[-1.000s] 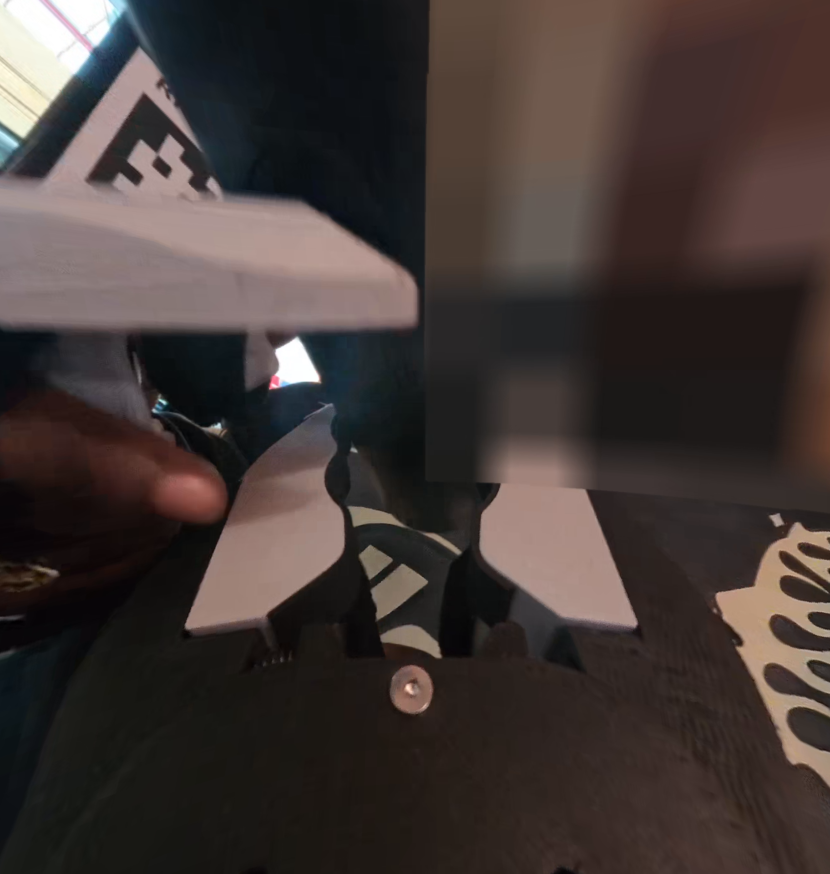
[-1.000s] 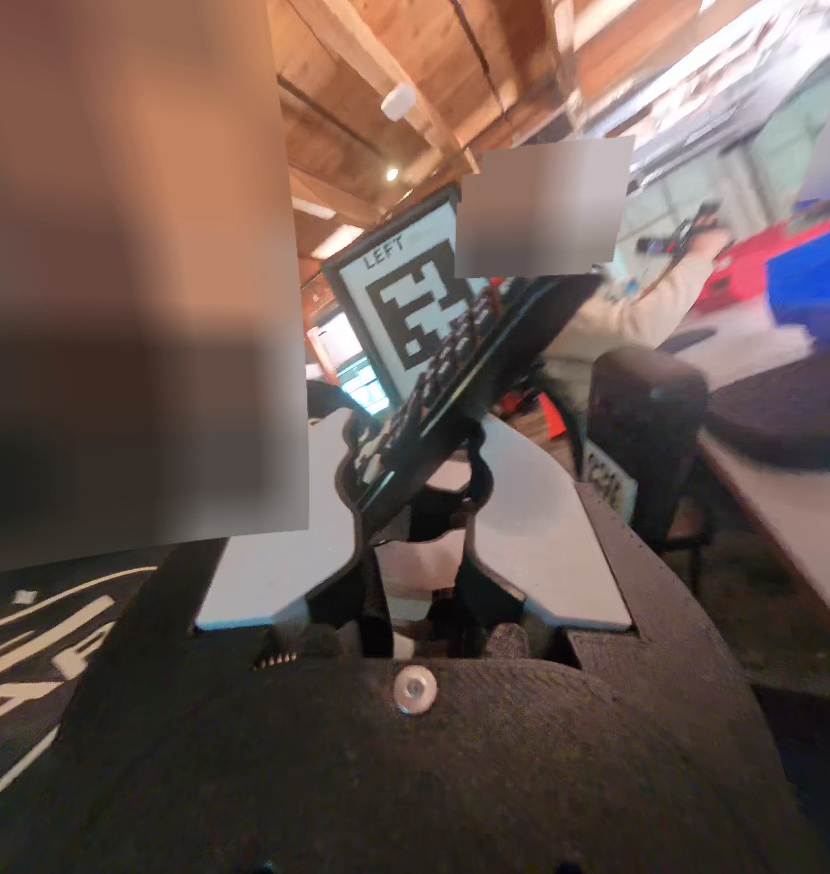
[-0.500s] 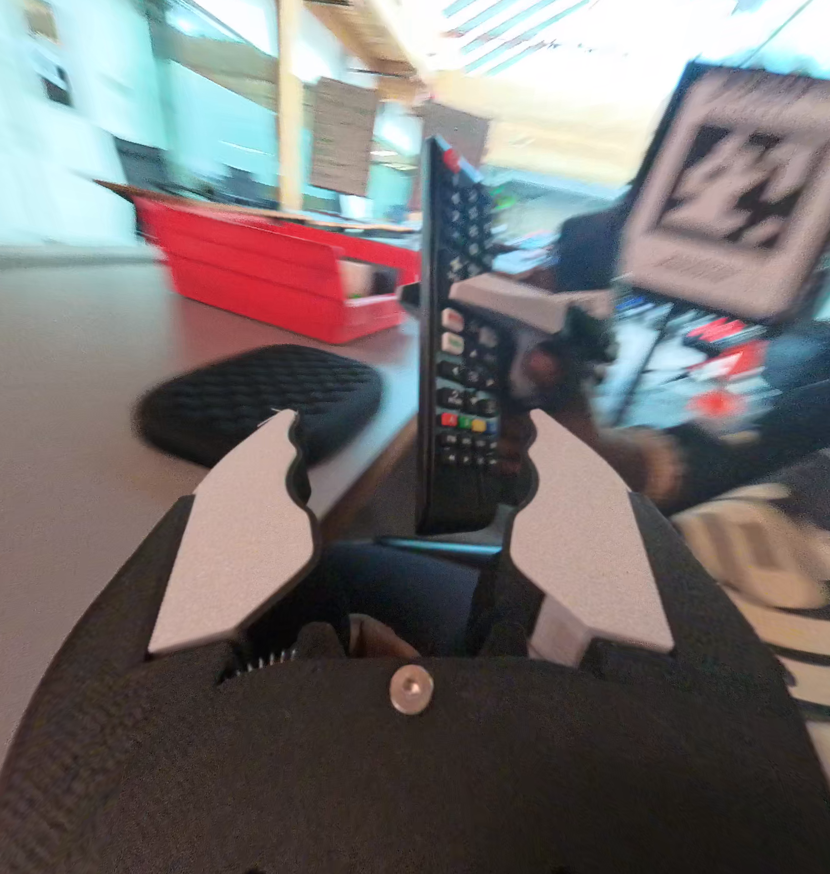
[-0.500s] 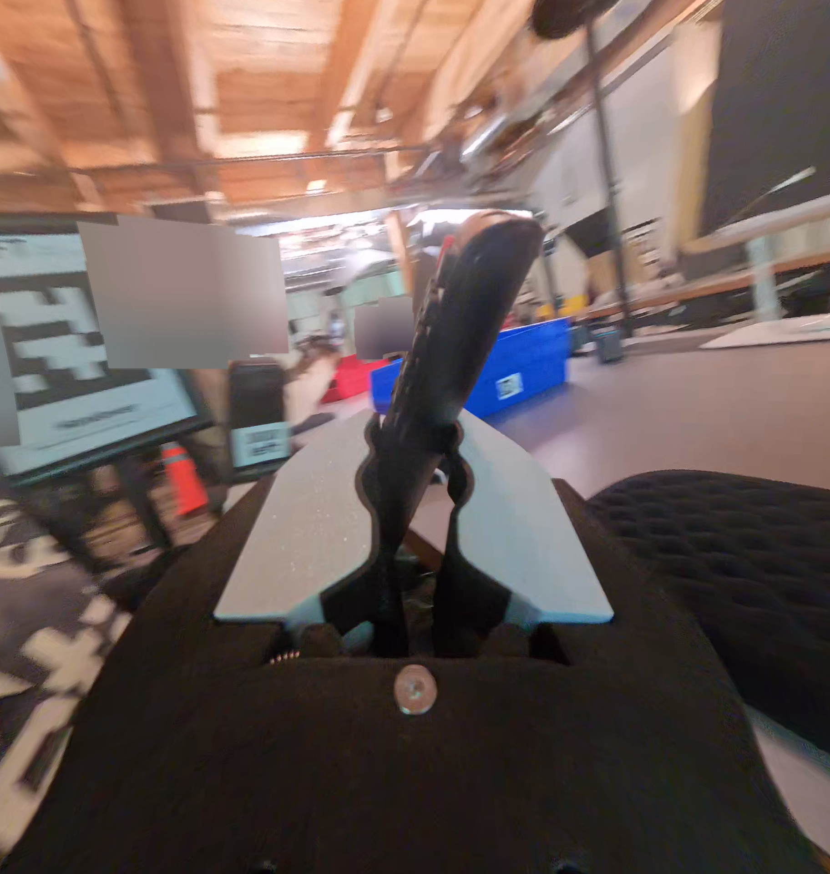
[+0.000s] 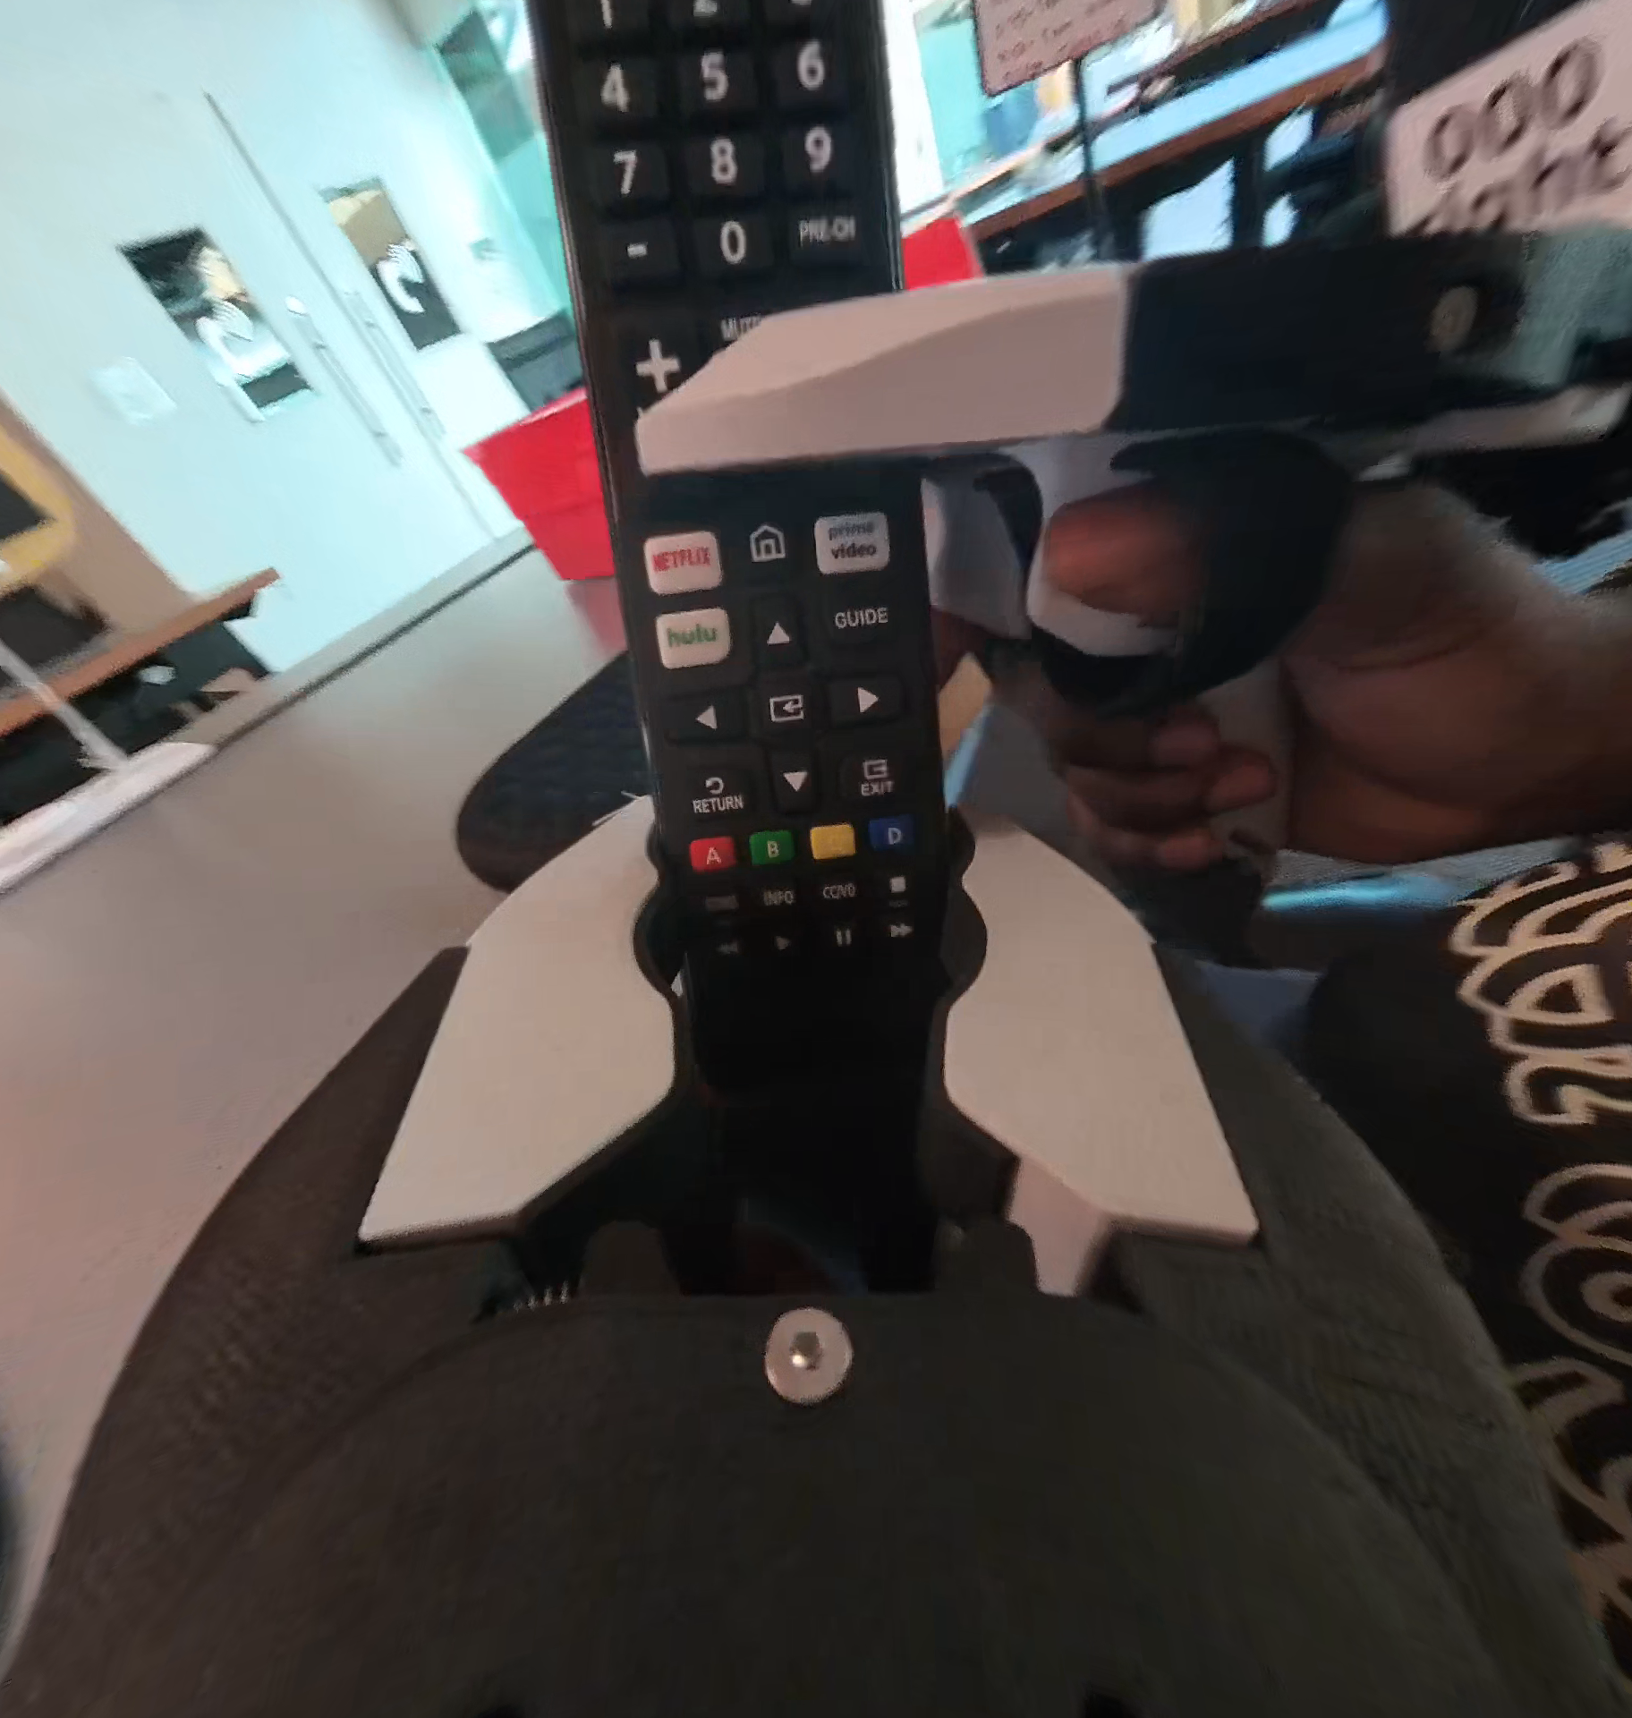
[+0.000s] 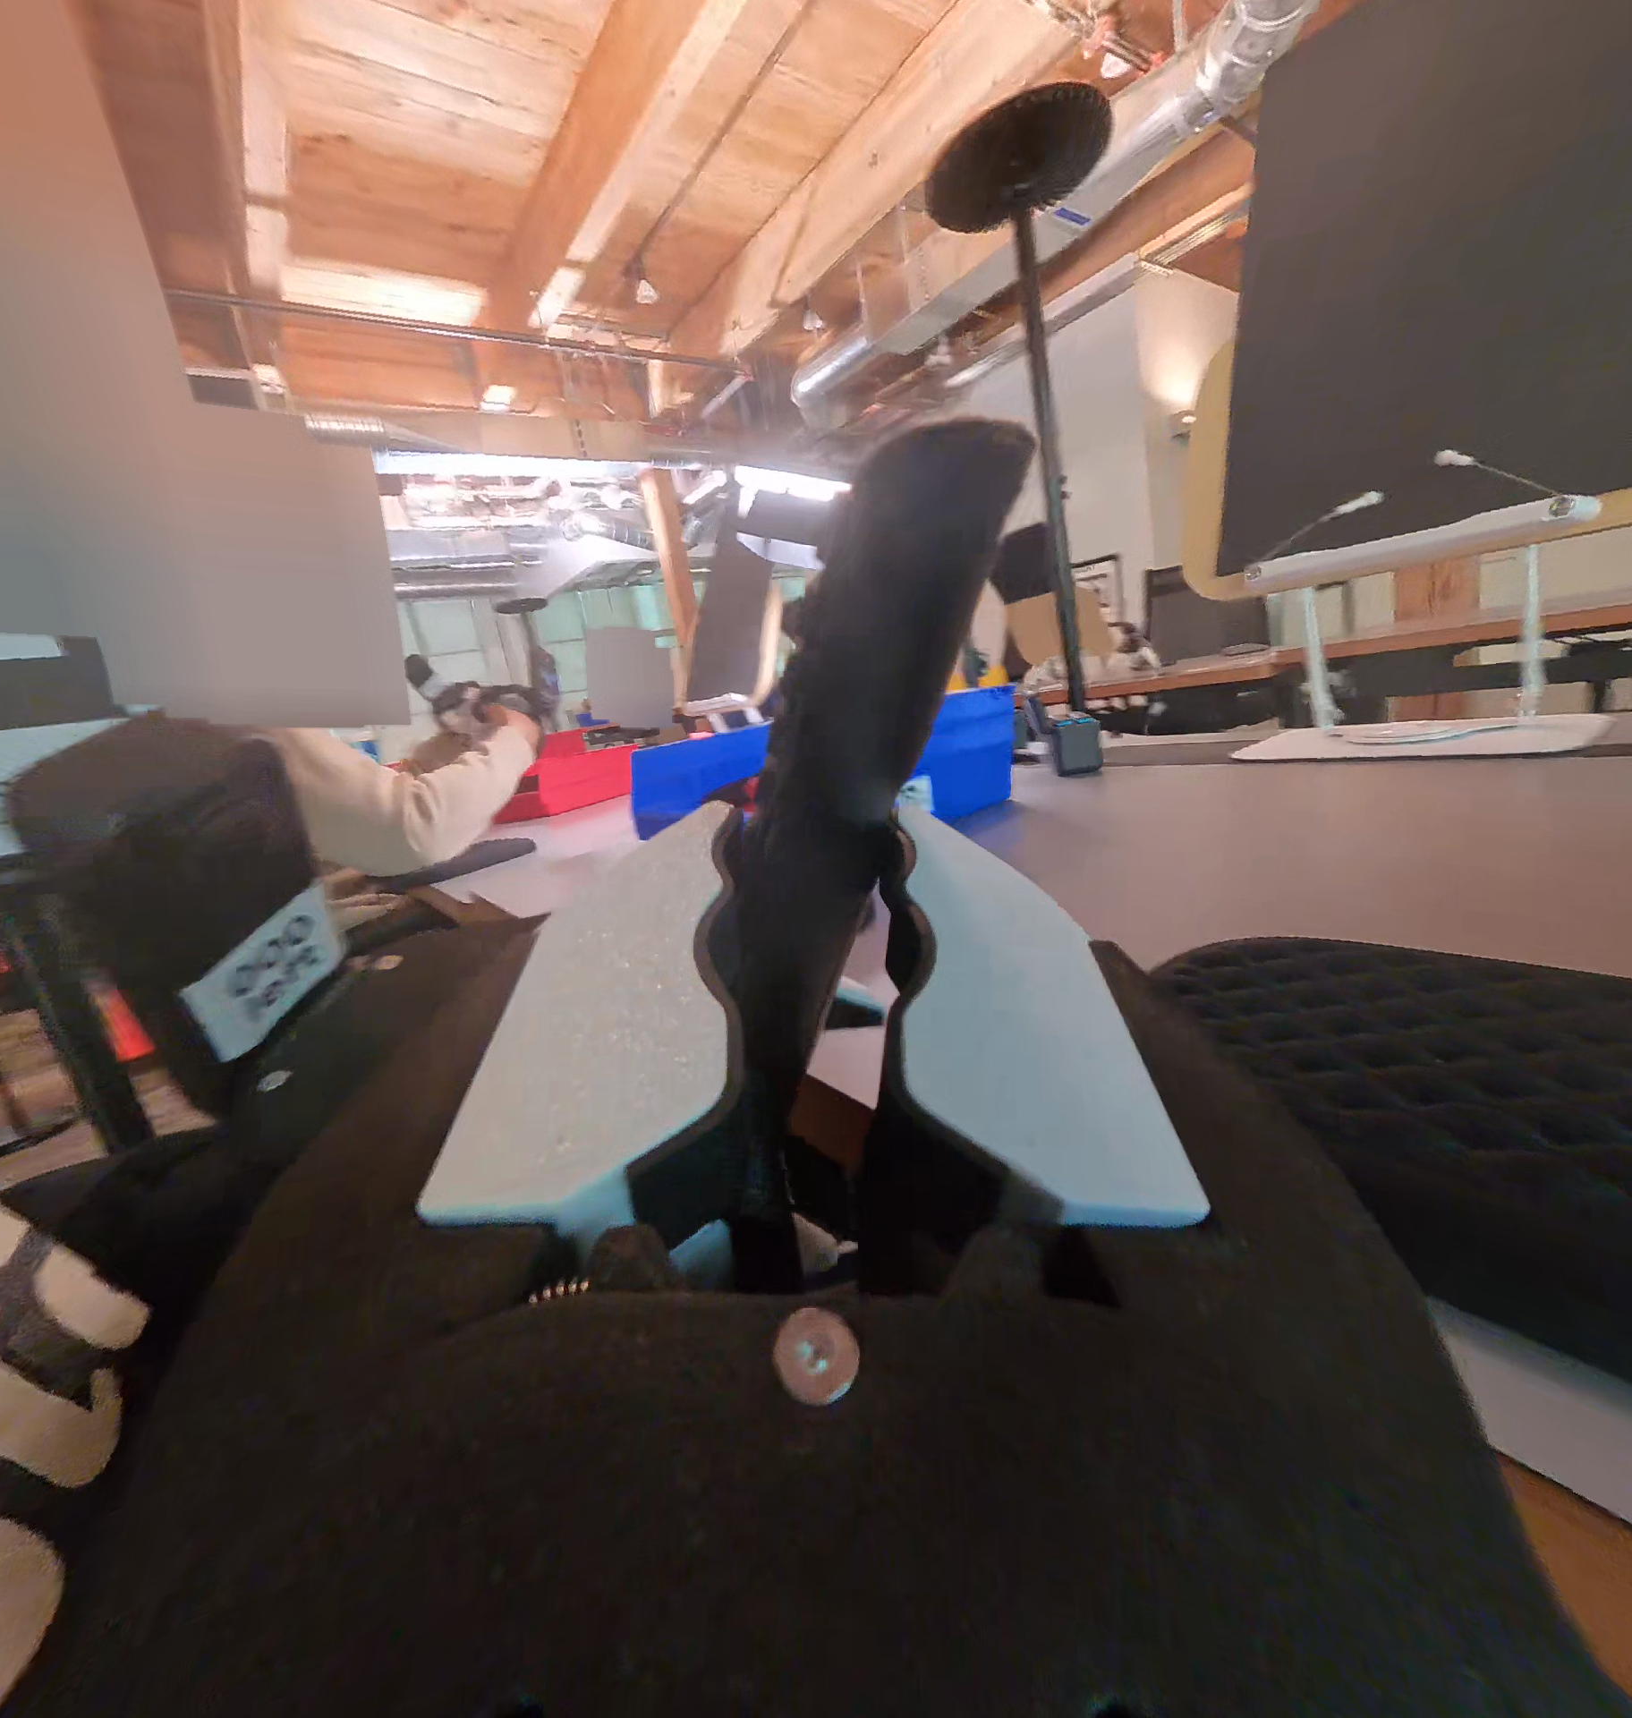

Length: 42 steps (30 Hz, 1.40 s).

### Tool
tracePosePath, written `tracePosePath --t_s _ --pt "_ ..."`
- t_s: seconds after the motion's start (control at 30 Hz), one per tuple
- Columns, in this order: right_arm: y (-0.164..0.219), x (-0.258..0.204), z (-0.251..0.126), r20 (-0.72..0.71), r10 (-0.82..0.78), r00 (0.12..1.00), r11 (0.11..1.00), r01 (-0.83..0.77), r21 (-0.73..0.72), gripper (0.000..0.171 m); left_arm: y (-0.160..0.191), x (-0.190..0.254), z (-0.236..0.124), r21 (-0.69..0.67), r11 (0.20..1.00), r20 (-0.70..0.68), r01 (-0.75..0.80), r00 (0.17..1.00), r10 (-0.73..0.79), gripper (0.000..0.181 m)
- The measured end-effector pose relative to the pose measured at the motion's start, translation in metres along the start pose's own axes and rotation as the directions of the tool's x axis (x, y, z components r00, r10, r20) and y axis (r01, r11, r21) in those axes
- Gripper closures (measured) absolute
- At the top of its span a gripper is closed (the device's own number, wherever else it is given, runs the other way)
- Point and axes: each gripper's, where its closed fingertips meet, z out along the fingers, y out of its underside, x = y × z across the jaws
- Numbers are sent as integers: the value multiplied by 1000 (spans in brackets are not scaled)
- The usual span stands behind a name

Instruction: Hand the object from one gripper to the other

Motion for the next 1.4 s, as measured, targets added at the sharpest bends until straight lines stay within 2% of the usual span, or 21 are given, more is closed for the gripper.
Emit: tracePosePath --t_s 0.07,0.17,0.27,0.37,0.43,0.53,0.6,0.67,0.77,0.87,1.0,1.07,1.13,1.23,1.33,1.4 --pt "-7 -14 -1 128 34 991 999 -38 34 137 -9 9 -4 69 991 -121 116 987 -107 127" --pt "-18 -33 -8 360 83 929 990 -118 75 125 -27 23 -14 141 943 -334 303 911 -243 128" --pt "-13 -44 -13 513 205 834 976 -211 -48 111 -41 36 -26 145 879 -526 454 788 -320 128" --pt "-6 -54 -18 590 333 736 942 -280 -184 103 -47 44 -33 125 840 -626 528 699 -346 127" --pt "-6 -57 -19 602 376 705 925 -322 -202 103 -49 50 -36 104 829 -673 550 652 -349 128" --pt "-3 -56 -18 594 383 708 923 -322 -211 105 -43 59 -35 59 845 -696 531 629 -346 127" --pt "-5 -58 -21 617 356 702 933 -299 -198 118 -41 60 -34 35 842 -698 538 617 -365 128" --pt "-6 -58 -21 612 342 713 939 -289 -187 121 -41 60 -34 27 834 -708 551 599 -374 127" --pt "-4 -55 -19 591 333 735 943 -277 -187 121 -37 58 -30 18 846 -676 533 630 -382 128" --pt "1 -46 -13 516 240 822 970 -189 -150 121 -29 47 -19 46 873 -570 485 731 -376 123" --pt "9 -25 -5 331 68 941 993 -33 -110 122 -19 22 -8 127 940 -315 316 912 -264 120" --pt "11 -15 -2 239 20 971 995 4 -99 121 -18 8 -7 163 968 -158 192 973 -167 120" --pt "12 -10 -1 180 -7 984 996 24 -88 121 -16 -2 -7 160 985 -27 72 997 -68 120" --pt "12 -10 -1 142 -55 988 994 67 -82 121 -11 1 -4 128 991 23 -41 999 38 124" --pt "14 -15 -1 153 -77 985 992 91 -87 121 -6 4 -1 100 994 27 -51 998 48 126" --pt "15 -17 0 165 -62 984 993 78 -92 121 -5 5 -1 103 994 12 -30 999 29 139"
